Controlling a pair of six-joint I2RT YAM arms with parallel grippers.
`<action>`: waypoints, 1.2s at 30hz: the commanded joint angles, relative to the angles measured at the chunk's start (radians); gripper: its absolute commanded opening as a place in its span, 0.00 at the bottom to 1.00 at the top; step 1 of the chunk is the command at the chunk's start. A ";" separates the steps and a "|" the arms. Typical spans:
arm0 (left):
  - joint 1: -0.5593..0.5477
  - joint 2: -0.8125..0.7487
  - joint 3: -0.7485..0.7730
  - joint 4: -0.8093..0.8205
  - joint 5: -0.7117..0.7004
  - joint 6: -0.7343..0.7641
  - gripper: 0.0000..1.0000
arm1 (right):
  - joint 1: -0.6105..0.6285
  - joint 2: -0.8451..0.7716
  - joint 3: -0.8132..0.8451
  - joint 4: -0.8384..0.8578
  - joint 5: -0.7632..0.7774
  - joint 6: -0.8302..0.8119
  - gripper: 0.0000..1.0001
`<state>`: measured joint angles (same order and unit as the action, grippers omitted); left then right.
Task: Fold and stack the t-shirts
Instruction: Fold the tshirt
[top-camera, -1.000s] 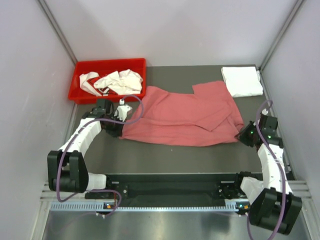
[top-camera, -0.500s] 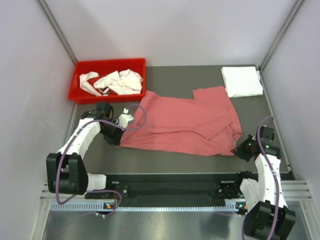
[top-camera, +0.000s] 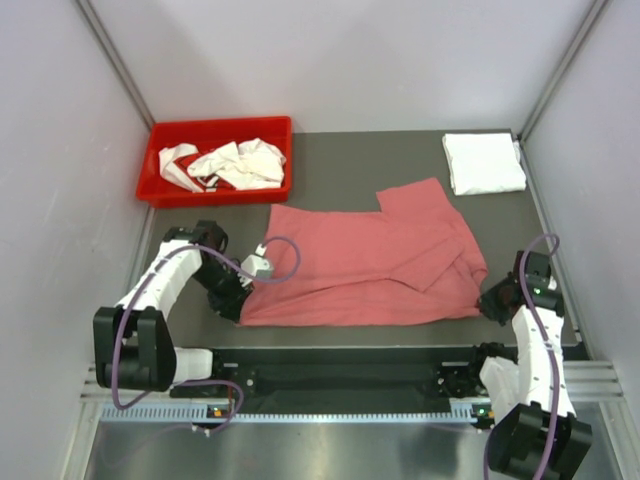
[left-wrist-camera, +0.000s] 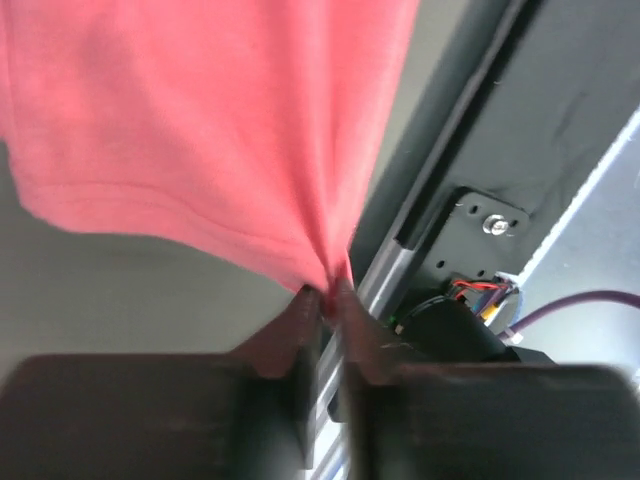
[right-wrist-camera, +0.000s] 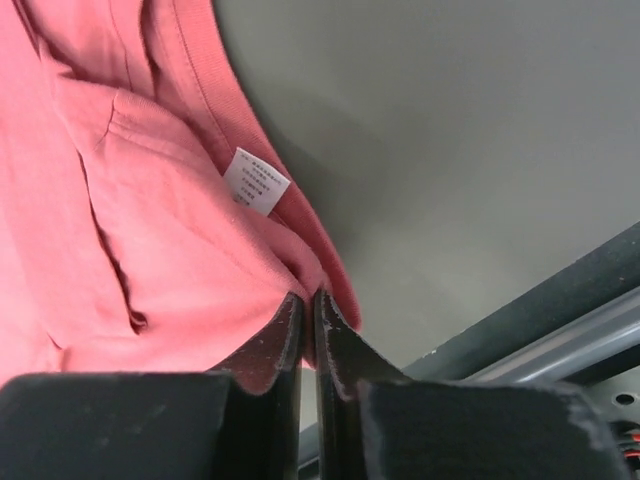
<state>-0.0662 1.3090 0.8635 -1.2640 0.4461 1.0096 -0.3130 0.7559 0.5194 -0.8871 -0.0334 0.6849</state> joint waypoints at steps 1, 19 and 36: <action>0.002 -0.027 0.061 -0.091 0.106 0.052 0.30 | -0.020 0.005 0.042 0.037 0.067 0.030 0.09; -0.127 0.341 0.204 0.853 -0.279 -0.761 0.51 | 0.201 0.518 0.342 0.527 0.030 -0.344 0.63; -0.204 0.541 0.184 0.933 -0.475 -0.819 0.15 | 0.259 0.962 0.559 0.609 0.130 -0.429 0.54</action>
<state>-0.2684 1.7782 1.0801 -0.3759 0.0441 0.1955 -0.0608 1.7020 1.0481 -0.3264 0.0994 0.2783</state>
